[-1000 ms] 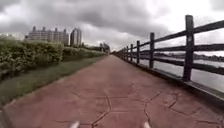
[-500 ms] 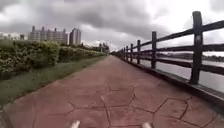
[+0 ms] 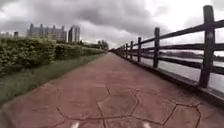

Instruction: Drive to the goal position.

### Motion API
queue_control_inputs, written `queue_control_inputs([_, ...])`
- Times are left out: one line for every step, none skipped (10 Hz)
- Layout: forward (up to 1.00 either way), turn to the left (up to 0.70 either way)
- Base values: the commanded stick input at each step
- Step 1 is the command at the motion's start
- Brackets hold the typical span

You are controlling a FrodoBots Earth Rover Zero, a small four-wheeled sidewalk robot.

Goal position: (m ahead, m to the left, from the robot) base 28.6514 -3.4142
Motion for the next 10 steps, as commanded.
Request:
queue_control_inputs([0.5,0.0])
queue_control_inputs([0.5,0.0])
queue_control_inputs([0.5,0.0])
queue_control_inputs([0.5,0.0])
queue_control_inputs([0.5,0.0])
queue_control_inputs([0.5,0.0])
queue_control_inputs([0.5,0.0])
queue_control_inputs([0.5,0.0])
queue_control_inputs([0.5,0.0])
queue_control_inputs([0.5,0.0])
